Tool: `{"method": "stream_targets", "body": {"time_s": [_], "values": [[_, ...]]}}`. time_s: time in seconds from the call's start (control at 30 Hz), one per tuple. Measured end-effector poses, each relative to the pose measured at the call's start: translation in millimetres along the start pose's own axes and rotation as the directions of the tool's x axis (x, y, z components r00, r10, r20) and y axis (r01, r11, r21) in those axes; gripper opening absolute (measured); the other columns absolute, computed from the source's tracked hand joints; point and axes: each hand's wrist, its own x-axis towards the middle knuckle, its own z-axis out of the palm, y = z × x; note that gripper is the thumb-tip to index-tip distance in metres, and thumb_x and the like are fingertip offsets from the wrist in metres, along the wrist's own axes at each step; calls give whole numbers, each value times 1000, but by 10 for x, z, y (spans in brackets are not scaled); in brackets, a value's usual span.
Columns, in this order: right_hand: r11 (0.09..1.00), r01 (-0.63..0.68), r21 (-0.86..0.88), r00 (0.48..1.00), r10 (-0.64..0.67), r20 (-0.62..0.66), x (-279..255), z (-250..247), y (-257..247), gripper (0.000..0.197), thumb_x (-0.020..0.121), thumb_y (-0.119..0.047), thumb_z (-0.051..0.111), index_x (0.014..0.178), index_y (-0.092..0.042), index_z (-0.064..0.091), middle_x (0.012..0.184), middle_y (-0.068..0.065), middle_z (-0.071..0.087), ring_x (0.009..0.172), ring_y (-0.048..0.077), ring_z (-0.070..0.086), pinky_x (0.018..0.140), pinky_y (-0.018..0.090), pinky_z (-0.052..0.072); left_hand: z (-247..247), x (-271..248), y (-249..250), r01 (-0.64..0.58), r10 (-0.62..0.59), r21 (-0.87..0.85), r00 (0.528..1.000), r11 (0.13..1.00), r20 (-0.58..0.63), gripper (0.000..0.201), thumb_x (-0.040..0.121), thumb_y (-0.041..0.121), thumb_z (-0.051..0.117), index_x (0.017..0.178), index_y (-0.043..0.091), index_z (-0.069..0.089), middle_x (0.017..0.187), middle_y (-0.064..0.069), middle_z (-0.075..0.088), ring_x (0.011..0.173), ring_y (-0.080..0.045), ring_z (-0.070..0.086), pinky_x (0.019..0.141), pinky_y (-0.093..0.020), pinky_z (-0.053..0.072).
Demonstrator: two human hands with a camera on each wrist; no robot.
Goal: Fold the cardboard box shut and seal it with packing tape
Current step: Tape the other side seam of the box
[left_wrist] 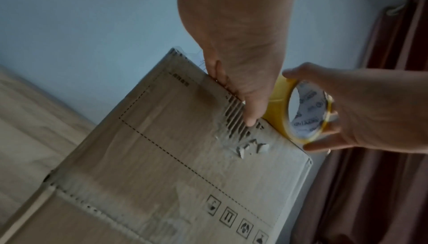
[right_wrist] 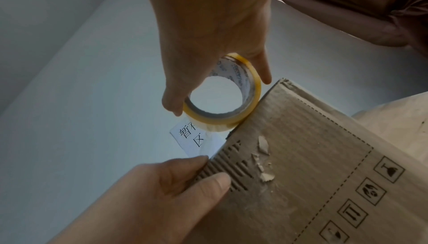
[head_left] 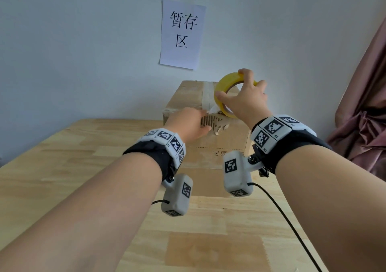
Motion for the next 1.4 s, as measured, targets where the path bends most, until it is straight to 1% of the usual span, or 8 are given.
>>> {"method": "stream_targets", "body": {"time_s": [0.17,0.3,0.43,0.73,0.97,1.13,1.3,1.4], "values": [[999,-34,33,999,34,-7,-37,23,-20,85,72,-53,70,139,-28,23,130,8,31,118,33,41,83,36,40,-40,8,-39,33,-33,-25,999,999,-12,57,93,48,48,143,23,39,128,-5,60,115,-25,56,90,-37,49],[987,-92,135,996,92,3,-66,34,-60,88,70,-63,67,138,-30,23,126,11,34,108,36,51,94,46,47,-29,-10,-20,29,-29,-15,999,999,-21,57,92,50,48,142,23,40,131,-2,58,118,-24,54,88,-35,49],[974,-138,178,990,142,-11,-64,-13,-99,83,71,-55,70,136,-30,26,122,10,37,104,34,53,91,44,49,-22,7,-32,13,-13,-25,1000,1000,0,57,92,49,49,142,23,40,134,-3,55,120,-25,53,92,-39,49],[999,37,-37,991,-41,-127,-21,-222,27,79,71,-38,77,135,-29,32,128,11,32,116,33,38,79,34,37,17,-53,-31,0,0,-4,999,1000,-47,53,94,45,47,142,25,38,129,-5,58,109,-24,59,83,-38,53],[997,67,-35,992,-71,-107,-61,-140,246,86,70,-47,77,139,-33,28,135,10,29,122,31,34,81,35,38,20,2,104,-40,47,133,997,990,-55,62,88,64,40,139,29,40,118,-10,60,98,-25,60,68,-33,52],[999,49,-20,998,-50,-46,-27,-188,238,74,77,-53,67,137,-35,28,134,11,29,122,37,35,87,38,37,21,57,224,-25,35,244,999,969,-36,66,86,67,41,140,29,37,108,-9,63,99,-27,60,63,-30,44],[998,6,-58,999,-8,-48,-2,-150,150,70,77,-45,67,134,-34,28,128,12,31,116,37,38,78,38,39,27,-27,47,6,-1,90,998,996,-58,53,93,55,40,133,21,46,113,-4,60,97,-22,60,65,-31,50],[997,-6,-71,998,1,-68,-13,-108,117,69,76,-44,68,133,-34,30,128,11,31,115,35,38,72,37,38,13,-128,-226,94,-87,67,991,993,-100,49,93,53,40,121,16,54,106,0,61,86,-17,59,53,-24,38]]}}
